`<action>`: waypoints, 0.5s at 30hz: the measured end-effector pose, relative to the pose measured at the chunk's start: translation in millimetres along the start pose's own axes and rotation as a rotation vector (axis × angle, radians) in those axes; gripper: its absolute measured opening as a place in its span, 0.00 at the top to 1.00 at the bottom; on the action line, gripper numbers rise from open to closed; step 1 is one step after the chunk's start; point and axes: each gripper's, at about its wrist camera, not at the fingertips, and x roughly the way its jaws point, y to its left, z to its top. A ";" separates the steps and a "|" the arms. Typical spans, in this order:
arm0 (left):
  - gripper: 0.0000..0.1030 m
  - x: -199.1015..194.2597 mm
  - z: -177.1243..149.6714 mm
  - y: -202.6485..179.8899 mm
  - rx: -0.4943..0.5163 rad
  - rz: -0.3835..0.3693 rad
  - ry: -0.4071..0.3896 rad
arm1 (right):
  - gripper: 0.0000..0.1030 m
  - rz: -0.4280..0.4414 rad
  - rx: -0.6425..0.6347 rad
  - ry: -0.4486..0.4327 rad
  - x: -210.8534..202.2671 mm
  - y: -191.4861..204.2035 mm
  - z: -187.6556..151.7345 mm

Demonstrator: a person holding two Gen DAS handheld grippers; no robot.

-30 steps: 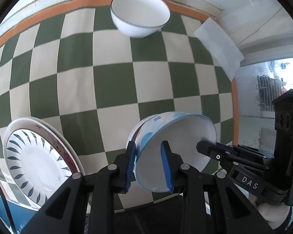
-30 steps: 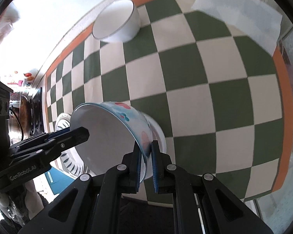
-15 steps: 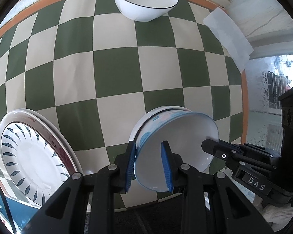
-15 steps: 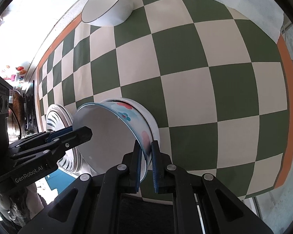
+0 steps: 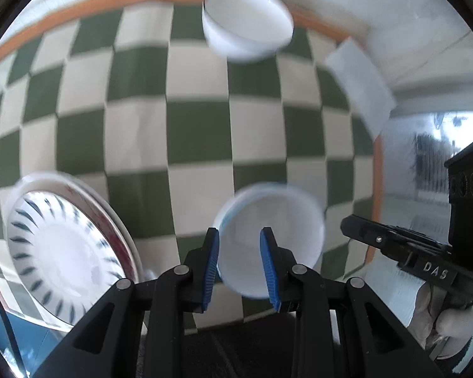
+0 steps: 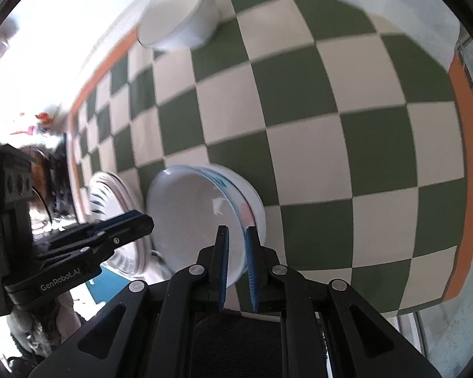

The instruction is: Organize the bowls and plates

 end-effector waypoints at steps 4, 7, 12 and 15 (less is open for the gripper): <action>0.72 -19.9 40.9 8.9 -0.056 -0.034 -0.072 | 0.79 0.045 -0.002 -0.083 -31.6 7.1 29.0; 0.71 -15.4 91.8 23.1 -0.121 -0.073 -0.079 | 0.67 0.035 -0.003 -0.137 -40.5 13.0 68.3; 0.72 7.6 156.5 47.2 -0.215 -0.113 -0.043 | 0.67 0.027 0.010 -0.174 -28.8 21.5 142.4; 0.72 20.5 179.5 53.6 -0.236 -0.103 -0.025 | 0.67 0.009 0.009 -0.170 -16.4 29.6 174.6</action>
